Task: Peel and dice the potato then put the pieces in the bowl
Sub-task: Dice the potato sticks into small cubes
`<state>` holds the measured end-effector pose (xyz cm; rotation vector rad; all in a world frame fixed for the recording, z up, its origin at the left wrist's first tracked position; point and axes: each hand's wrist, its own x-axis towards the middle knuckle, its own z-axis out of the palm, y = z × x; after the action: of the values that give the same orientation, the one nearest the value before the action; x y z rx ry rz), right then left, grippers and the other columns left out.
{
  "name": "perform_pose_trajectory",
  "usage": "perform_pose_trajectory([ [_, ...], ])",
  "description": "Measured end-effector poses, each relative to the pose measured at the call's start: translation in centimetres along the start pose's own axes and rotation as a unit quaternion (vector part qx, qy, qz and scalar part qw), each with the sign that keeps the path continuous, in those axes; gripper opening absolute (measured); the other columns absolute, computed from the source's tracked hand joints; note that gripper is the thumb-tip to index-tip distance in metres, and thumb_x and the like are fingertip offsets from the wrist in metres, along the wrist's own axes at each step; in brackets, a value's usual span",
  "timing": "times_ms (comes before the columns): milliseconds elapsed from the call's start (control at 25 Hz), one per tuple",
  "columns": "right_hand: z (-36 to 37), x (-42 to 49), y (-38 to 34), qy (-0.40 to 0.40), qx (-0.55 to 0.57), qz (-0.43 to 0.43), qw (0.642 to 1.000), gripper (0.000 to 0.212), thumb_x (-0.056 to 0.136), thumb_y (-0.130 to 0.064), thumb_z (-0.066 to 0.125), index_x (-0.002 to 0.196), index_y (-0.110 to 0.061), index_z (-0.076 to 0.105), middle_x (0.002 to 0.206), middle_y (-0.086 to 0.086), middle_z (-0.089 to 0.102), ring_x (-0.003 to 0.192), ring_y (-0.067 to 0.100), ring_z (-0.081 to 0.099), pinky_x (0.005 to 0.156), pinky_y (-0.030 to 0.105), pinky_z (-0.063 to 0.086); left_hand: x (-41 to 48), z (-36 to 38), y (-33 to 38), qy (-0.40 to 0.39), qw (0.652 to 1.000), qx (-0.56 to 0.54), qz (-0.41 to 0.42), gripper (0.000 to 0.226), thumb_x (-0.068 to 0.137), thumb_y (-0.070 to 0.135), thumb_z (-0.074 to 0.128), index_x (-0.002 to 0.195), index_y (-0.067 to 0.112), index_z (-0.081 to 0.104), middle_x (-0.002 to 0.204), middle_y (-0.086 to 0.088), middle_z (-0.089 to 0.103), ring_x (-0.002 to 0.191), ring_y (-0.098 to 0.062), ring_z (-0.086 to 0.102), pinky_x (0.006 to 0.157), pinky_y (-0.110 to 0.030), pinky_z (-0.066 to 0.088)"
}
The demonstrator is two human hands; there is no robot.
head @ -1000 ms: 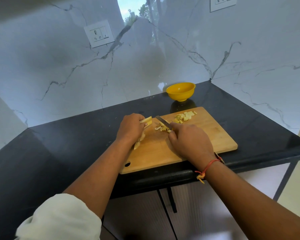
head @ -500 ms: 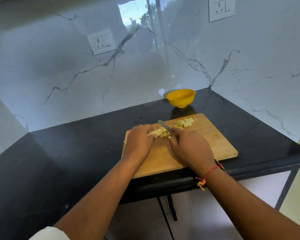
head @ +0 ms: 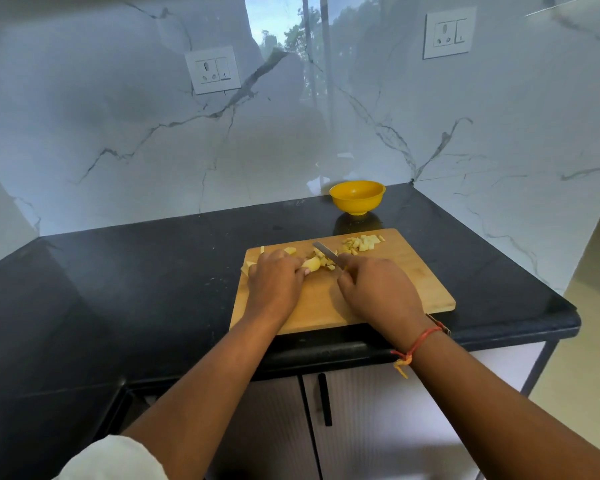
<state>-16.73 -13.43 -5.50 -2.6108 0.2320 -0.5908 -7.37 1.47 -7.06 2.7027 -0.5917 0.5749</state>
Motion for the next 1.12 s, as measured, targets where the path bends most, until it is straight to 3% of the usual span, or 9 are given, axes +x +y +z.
perform_pose_trajectory([
  [240, -0.2, -0.7, -0.4, 0.011, -0.029, -0.024, 0.999, 0.041, 0.101, -0.033, 0.043, 0.140, -0.039, 0.054, 0.079, -0.005, 0.061, 0.068, 0.013, 0.058, 0.056, 0.031, 0.053, -0.5, 0.2, -0.4, 0.039, 0.996, -0.083, 0.000, 0.020, 0.094, 0.033, 0.065, 0.112, 0.030, 0.073, 0.107, 0.009, 0.068, 0.103, -0.011, 0.055, 0.088, -0.031, 0.044],
  [440, 0.2, -0.7, -0.6, -0.013, -0.046, -0.018, 0.999, 0.042, 0.103, -0.035, 0.040, 0.143, -0.038, 0.051, 0.097, -0.002, 0.067, 0.074, 0.013, 0.056, 0.059, 0.028, 0.050, -0.5, 0.2, -0.4, 0.035, 0.994, -0.108, -0.004, 0.022, 0.089, 0.048, 0.068, 0.103, 0.032, 0.074, 0.106, 0.013, 0.073, 0.104, -0.011, 0.061, 0.095, -0.040, 0.048],
  [600, 0.2, -0.7, -0.5, -0.009, -0.047, -0.022, 0.999, 0.042, 0.103, -0.036, 0.041, 0.143, -0.038, 0.052, 0.108, -0.003, 0.068, 0.080, 0.012, 0.056, 0.066, 0.030, 0.053, -0.5, 0.3, -0.3, 0.034, 0.996, -0.080, -0.004, 0.026, 0.091, 0.048, 0.065, 0.109, 0.032, 0.072, 0.108, 0.013, 0.071, 0.107, -0.011, 0.059, 0.096, -0.038, 0.042],
  [1120, 0.1, -1.1, -1.5, -0.040, -0.080, -0.041, 0.995, 0.040, 0.104, -0.031, 0.040, 0.142, -0.035, 0.052, 0.107, -0.002, 0.065, 0.087, 0.013, 0.058, 0.072, 0.028, 0.052, -0.2, 0.1, 0.1, 0.014, 0.998, -0.065, -0.015, 0.029, 0.095, 0.039, 0.063, 0.120, 0.025, 0.071, 0.114, 0.001, 0.068, 0.111, -0.017, 0.056, 0.095, -0.039, 0.046],
])
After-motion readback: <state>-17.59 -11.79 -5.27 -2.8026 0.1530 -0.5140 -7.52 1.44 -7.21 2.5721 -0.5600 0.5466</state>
